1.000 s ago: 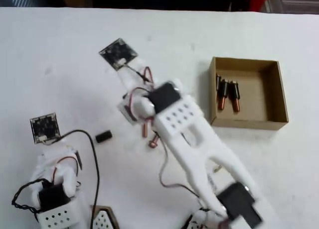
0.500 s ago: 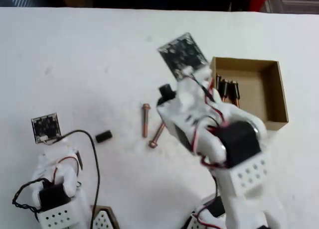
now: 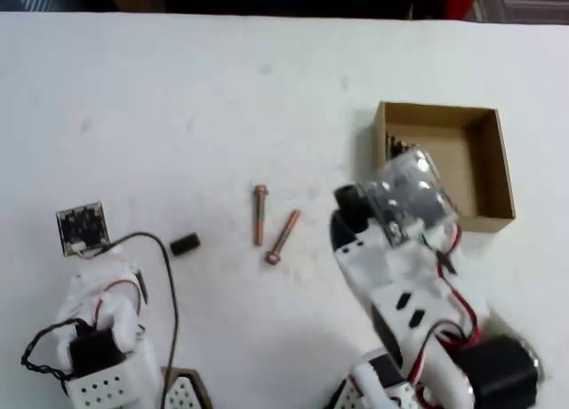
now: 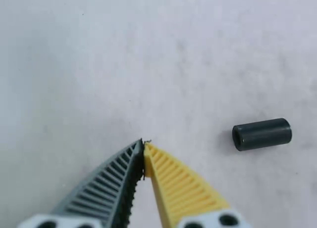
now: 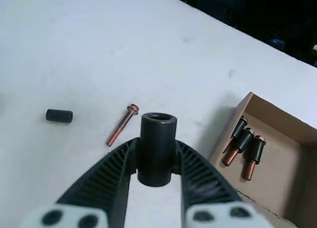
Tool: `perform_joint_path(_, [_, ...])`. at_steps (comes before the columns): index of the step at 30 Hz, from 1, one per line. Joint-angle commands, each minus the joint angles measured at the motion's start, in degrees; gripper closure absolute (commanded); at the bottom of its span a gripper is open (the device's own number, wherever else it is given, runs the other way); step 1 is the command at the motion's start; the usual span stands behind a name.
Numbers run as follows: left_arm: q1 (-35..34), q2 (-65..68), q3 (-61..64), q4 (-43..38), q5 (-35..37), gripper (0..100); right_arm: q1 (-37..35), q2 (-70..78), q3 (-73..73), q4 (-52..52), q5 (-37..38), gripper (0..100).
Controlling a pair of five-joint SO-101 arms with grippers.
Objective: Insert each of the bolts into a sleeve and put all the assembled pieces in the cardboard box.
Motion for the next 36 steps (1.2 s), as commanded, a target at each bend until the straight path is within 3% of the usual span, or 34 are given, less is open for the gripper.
perform_joint_path(1, [1.5,-0.5,-0.9,0.1,-0.3,97,2.9,-6.3,7.3,-6.8,0.8,98.1])
perform_joint_path(6, [7.5,-0.5,-0.9,1.6,-0.4,97,3.5,-15.2,21.9,-15.3,0.8,98.1])
perform_joint_path(18, [8.4,-0.4,-0.9,1.7,-1.2,98,3.5,-33.5,43.0,-27.0,0.2,98.1])
perform_joint_path(22, [10.8,-0.3,-1.1,1.7,-6.4,98,3.5,-38.3,47.8,-27.9,0.2,98.1])
perform_joint_path(28, [11.5,0.0,-10.7,7.0,-7.0,98,3.6,-38.5,50.6,-28.0,-0.1,98.1])
perform_joint_path(36, [11.5,0.0,-20.1,11.4,-8.4,98,3.1,-38.5,53.3,-28.8,-8.7,98.1])
